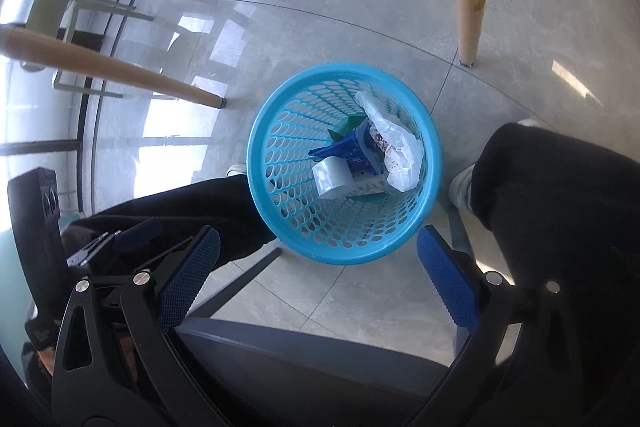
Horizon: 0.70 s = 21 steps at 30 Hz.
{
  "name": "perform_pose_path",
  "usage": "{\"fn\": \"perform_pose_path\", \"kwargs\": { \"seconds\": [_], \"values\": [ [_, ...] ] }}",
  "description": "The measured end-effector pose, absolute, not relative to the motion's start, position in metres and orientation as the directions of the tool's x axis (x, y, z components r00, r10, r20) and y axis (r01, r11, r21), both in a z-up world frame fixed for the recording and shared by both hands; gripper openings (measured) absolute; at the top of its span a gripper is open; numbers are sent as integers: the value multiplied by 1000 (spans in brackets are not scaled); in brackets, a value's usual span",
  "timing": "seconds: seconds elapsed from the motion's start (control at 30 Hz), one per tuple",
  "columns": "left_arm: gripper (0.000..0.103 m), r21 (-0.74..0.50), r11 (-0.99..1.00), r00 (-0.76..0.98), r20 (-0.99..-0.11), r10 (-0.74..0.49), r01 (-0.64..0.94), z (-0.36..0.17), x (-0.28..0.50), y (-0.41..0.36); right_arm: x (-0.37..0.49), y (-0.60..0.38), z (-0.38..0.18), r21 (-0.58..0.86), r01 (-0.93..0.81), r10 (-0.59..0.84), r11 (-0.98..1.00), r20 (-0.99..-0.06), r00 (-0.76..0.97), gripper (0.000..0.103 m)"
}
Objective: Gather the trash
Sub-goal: 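Open both tools to drop the container and bag into the wastebasket, then raise both tools back up toward the table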
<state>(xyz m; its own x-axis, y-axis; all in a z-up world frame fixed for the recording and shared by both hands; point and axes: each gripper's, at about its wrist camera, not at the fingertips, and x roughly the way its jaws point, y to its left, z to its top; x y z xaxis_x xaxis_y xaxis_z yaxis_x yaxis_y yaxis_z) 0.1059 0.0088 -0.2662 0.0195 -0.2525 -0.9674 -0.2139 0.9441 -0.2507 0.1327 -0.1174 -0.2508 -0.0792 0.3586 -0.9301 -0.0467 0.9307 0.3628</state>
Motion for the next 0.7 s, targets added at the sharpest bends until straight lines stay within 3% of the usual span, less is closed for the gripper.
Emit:
{"fn": "perform_pose_path", "kwargs": {
  "seconds": [0.7],
  "values": [
    [97, -251, 949, 280, -940, -193, -190, -172, 48, 32, 71, -126, -140, 228, -315, 285, 921, -947, 149, 94]
  ]
}}
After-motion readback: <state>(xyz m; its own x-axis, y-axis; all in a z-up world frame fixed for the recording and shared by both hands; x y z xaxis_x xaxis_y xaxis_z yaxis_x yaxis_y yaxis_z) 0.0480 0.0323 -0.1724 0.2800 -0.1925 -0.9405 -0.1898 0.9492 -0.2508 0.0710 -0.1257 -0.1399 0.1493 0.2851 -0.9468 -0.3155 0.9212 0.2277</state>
